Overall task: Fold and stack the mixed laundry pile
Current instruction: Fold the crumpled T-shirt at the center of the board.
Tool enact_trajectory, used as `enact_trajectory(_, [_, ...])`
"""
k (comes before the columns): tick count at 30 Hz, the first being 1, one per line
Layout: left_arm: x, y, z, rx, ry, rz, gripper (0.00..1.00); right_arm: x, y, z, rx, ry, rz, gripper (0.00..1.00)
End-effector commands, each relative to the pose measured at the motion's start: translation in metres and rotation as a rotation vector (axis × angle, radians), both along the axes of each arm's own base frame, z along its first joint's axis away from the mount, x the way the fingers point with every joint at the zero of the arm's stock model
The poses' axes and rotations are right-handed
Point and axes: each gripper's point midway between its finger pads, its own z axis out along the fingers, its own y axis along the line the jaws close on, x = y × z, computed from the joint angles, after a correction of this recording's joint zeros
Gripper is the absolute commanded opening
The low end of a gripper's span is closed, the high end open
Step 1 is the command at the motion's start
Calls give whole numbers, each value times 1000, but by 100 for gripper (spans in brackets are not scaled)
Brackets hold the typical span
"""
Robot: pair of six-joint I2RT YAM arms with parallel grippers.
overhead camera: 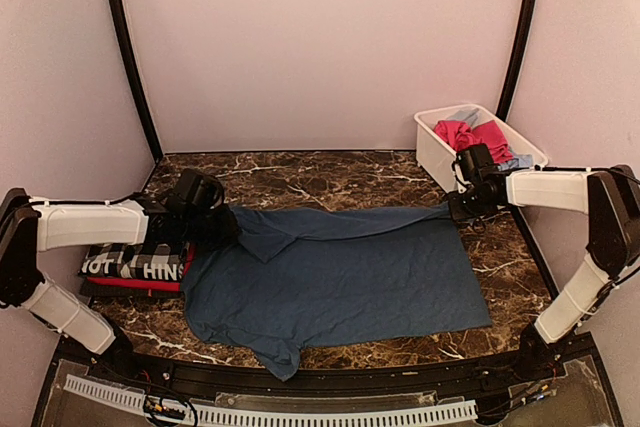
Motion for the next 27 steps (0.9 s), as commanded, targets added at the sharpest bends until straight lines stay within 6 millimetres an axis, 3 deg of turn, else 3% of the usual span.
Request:
enact_trajectory(1, [-14,-13,-4,-135,33,-10,22,-4,-8,-6,-21,31,-64,7])
enact_trajectory(3, [-18,-22,6,-173,17,-65,30,-8,-5,-6,-7,51,-62,22])
enact_trajectory(4, [-19,-24,11,-184,7,-89,36,-9,-2,-4,7,49,-53,34])
enact_trajectory(6, [-10,-32,49,-200,-105,-151,48,-11,4,7,34,33,-34,53])
enact_trajectory(7, [-15,-27,52,-142,-104,-182,53,-12,7,13,48,24,-20,60])
enact_trajectory(8, [-7,-27,76,-124,-150,-182,62,-12,10,20,62,16,-8,66])
enact_trajectory(9, [-11,-19,75,-56,-128,-202,65,-12,13,25,73,15,2,69])
enact_trajectory(10, [-4,-15,94,-35,-156,-191,70,-15,14,28,68,24,4,71])
enact_trajectory(13, [-1,12,105,51,-136,-165,75,-17,23,44,76,8,32,74])
enact_trajectory(15, [2,26,110,32,-121,-158,75,-18,42,60,115,-29,106,74])
enact_trajectory(18, [7,51,106,56,-92,-117,74,-23,98,85,229,-88,293,69])
enact_trajectory(21, [7,57,95,98,-59,-128,66,-34,165,102,316,-125,493,65])
enact_trajectory(23, [5,55,82,102,-20,-150,60,-36,198,106,335,-125,568,65])
enact_trajectory(25, [1,56,68,109,27,-152,58,-27,204,91,300,-64,521,65])
enact_trajectory(27, [-3,56,62,108,45,-150,58,-17,190,75,223,-42,441,58])
